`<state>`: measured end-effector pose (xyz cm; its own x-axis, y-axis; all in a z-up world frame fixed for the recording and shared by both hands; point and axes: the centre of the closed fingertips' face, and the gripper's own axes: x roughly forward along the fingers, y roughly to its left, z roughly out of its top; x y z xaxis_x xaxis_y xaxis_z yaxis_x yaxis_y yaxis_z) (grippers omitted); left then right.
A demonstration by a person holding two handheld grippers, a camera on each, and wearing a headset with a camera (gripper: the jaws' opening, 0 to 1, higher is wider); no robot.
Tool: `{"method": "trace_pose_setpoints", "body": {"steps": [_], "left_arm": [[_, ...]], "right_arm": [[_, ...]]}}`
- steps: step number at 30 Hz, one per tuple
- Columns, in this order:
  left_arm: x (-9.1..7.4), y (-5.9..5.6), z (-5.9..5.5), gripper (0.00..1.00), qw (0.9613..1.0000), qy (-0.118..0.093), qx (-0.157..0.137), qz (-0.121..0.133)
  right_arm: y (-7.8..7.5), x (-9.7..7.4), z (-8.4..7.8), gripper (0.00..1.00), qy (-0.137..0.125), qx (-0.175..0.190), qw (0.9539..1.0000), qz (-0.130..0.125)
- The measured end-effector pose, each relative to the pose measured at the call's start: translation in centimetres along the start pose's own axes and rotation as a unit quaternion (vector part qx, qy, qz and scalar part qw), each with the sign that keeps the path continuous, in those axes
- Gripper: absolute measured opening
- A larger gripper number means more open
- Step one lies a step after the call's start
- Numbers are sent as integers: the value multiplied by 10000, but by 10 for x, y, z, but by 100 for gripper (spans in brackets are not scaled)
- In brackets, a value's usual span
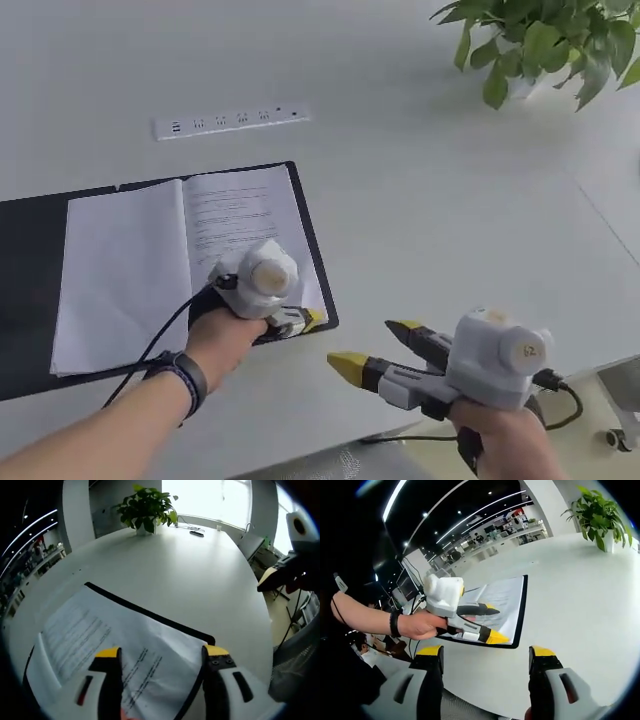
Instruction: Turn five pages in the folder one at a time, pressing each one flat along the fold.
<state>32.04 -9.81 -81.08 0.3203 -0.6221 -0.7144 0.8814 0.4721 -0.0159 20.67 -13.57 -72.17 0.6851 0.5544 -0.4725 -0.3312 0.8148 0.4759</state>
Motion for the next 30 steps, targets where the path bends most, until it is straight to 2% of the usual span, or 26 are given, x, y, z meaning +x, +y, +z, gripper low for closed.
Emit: {"method": "trace_pose_setpoints", "body": {"steps": [5,15,23,30], "left_arm": [[-2,1,0,63,10000,-87,10,-30],[-2,5,1,57,9999,-86,-68,-53],[-2,6,1,56,9999,-115,-68,-67],[-2,6,1,56,9999,-109,-70,-51]], "right_arm": [[-2,3,0,68,23,30,10000,52],[-7,23,15,65,-25,11,9998,211],[-6,36,31,65,-22,-134,9992,373],[-13,45,33,64,-26,-77,9991,407]]}}
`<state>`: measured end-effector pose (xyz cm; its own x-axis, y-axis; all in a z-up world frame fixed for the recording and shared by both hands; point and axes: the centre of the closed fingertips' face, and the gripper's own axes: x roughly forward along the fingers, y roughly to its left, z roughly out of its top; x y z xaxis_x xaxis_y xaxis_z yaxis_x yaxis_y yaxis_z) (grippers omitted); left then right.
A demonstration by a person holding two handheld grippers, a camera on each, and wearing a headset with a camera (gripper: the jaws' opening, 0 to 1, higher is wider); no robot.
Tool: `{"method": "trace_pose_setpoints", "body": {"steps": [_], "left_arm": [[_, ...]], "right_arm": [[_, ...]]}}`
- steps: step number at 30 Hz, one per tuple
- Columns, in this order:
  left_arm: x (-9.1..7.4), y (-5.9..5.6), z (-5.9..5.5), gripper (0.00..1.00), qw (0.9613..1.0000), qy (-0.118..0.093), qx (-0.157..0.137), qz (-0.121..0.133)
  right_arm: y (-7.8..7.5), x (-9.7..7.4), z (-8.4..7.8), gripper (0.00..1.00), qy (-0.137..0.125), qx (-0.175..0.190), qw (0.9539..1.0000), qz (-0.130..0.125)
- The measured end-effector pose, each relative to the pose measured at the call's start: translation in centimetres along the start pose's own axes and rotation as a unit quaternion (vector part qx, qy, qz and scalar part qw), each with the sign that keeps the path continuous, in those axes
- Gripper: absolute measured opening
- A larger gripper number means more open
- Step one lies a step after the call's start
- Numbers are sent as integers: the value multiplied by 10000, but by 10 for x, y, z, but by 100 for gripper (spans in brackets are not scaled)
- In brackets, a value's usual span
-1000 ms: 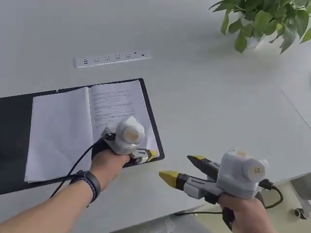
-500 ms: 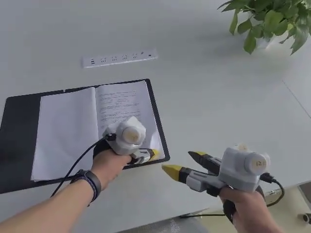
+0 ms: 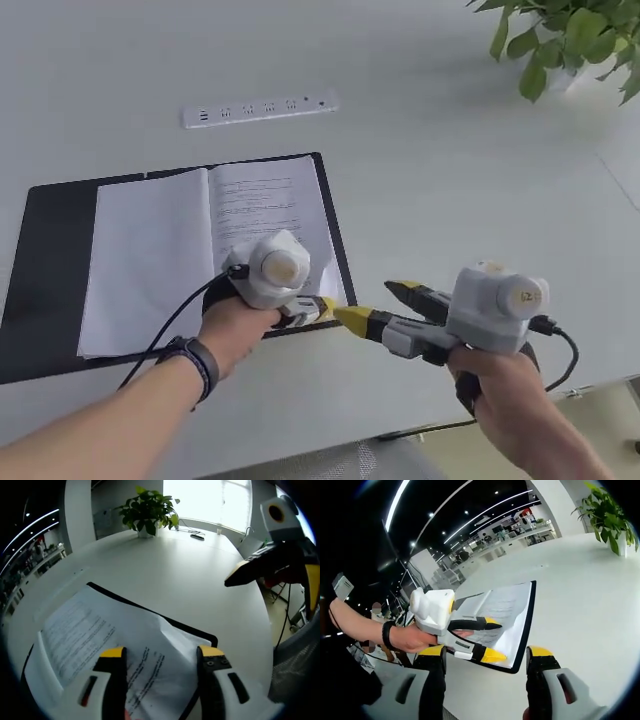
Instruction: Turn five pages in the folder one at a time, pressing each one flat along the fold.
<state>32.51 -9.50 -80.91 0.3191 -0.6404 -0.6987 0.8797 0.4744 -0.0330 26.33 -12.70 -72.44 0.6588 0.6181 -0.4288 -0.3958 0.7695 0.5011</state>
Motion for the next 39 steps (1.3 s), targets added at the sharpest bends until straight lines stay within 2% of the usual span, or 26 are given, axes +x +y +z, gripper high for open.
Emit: {"method": "trace_pose_setpoints", "body": {"steps": [6,8,10,16,20,24,27,29,34,39], "left_arm": [[0,0,0,56,10000,11,8,12],[1,0,0,56,10000,5,-21,34],[1,0,0,56,10000,2,-24,46],[0,1,0,56,10000,-13,-61,27],[1,1,0,56,10000,-20,-63,33],[0,1,0,56,10000,-18,-71,30],[0,1,0,56,10000,-17,-75,23],[0,0,0,56,10000,-17,-76,26],[0,0,0,56,10000,2,-77,14],[0,0,1,56,10000,15,-87,11]], "right_arm": [[-14,13,5,62,-48,118,9999,32],[-18,19,4,60,66,97,9999,50],[-20,25,4,60,105,48,9999,81],[-22,46,11,54,87,236,9991,351],[-25,59,10,52,160,306,9985,435],[-27,70,10,49,137,544,9969,556],[-29,77,8,45,129,729,9953,621],[-29,81,9,43,54,1055,9922,664],[-35,88,8,39,-26,1341,9887,668],[-36,93,7,29,-158,1654,9837,683]]}}
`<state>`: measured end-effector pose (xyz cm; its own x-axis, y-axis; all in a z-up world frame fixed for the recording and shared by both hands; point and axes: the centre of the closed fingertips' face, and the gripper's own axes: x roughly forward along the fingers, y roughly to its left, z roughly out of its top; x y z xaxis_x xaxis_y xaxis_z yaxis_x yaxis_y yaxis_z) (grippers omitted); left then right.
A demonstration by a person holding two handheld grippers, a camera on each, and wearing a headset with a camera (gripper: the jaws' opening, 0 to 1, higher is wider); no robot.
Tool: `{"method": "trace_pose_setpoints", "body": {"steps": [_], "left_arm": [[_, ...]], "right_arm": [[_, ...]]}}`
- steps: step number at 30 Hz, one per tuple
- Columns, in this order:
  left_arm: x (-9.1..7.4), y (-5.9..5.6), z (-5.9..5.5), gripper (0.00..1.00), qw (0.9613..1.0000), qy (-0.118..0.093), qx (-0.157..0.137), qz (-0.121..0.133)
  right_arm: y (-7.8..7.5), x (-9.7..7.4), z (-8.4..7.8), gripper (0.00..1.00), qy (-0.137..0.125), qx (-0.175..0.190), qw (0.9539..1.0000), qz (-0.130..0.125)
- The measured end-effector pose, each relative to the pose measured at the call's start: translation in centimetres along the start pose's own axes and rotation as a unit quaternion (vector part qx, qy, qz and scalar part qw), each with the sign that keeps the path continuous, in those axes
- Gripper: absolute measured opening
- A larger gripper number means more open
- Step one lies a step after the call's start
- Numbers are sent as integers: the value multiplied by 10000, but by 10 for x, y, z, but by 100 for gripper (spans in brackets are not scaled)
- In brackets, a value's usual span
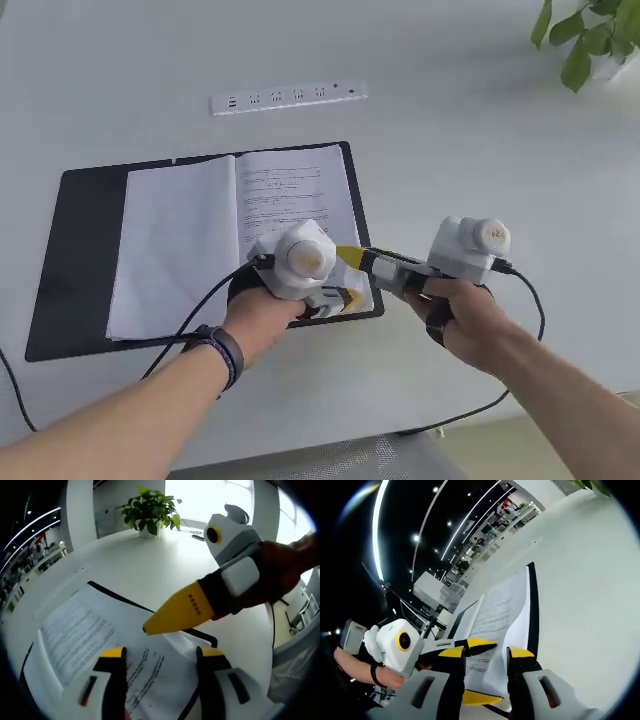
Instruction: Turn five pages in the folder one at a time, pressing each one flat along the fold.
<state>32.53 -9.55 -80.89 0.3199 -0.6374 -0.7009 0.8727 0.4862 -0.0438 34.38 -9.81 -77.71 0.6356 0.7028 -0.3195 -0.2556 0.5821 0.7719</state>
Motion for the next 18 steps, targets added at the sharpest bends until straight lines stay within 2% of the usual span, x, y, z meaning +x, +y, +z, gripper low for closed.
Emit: {"method": "trace_pose_setpoints", "body": {"steps": [5,8,11,18], "left_arm": [[0,0,0,56,10000,23,-15,-19],[-1,0,1,56,10000,38,-47,-48],[-1,-1,2,58,9998,50,-138,-93],[-8,-10,1,64,9996,88,-226,-174]], "right_arm": [[-4,1,-8,21,24,95,9999,-71],[-6,-2,-5,13,-113,215,9996,-112],[-7,-4,-5,6,-117,248,9995,-123],[-4,-7,-4,1,-150,354,9992,-81]]}}
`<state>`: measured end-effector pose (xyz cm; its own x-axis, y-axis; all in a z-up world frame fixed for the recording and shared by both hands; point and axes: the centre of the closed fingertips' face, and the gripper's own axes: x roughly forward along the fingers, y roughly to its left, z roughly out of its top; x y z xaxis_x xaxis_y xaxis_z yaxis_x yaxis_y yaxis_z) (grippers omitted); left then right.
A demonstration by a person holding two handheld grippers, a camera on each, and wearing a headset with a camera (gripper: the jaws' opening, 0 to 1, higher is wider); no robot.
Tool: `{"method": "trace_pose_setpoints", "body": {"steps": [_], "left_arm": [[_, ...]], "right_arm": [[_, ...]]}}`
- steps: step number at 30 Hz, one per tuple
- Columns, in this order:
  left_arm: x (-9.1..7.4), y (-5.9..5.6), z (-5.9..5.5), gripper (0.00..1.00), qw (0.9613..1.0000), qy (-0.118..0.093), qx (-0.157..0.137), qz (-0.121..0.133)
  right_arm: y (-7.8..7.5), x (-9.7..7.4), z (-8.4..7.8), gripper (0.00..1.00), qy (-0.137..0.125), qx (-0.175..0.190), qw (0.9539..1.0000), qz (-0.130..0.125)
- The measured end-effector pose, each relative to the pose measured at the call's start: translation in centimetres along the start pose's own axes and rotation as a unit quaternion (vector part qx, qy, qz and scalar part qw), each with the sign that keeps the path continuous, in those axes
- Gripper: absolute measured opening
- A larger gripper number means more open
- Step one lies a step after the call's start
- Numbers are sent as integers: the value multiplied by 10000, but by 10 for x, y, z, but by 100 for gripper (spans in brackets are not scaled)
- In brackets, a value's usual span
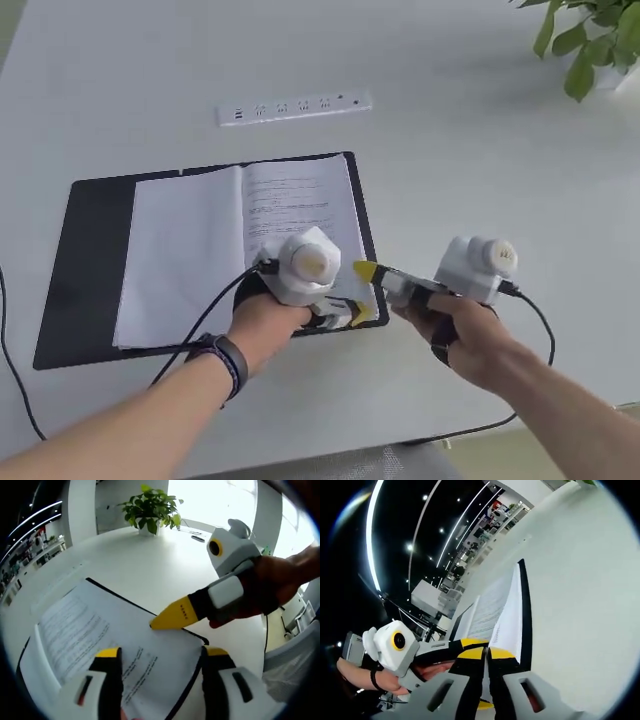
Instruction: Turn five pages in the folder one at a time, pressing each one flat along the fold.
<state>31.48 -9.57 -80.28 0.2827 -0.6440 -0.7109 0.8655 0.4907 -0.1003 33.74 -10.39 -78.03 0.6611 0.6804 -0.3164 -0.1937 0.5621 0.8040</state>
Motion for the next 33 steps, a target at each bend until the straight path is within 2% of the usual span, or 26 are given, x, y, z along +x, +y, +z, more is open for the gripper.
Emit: {"method": "trace_pose_setpoints", "body": {"steps": [6,19,22,27,33], "left_arm": [[-11,-3,8,65,9999,-129,-14,38],[-44,13,16,67,9985,-451,-165,244],[-52,18,14,67,9983,-476,-162,305],[-73,30,7,67,9965,-606,-332,466],[-95,43,-10,67,9941,-696,-527,643]], "right_arm": [[5,2,3,0,-79,68,9999,17],[26,6,12,0,-259,24,9996,65],[32,8,15,0,-340,52,9994,87],[47,11,15,0,-361,-30,9992,145],[64,17,15,0,-426,-82,9987,282]]}}
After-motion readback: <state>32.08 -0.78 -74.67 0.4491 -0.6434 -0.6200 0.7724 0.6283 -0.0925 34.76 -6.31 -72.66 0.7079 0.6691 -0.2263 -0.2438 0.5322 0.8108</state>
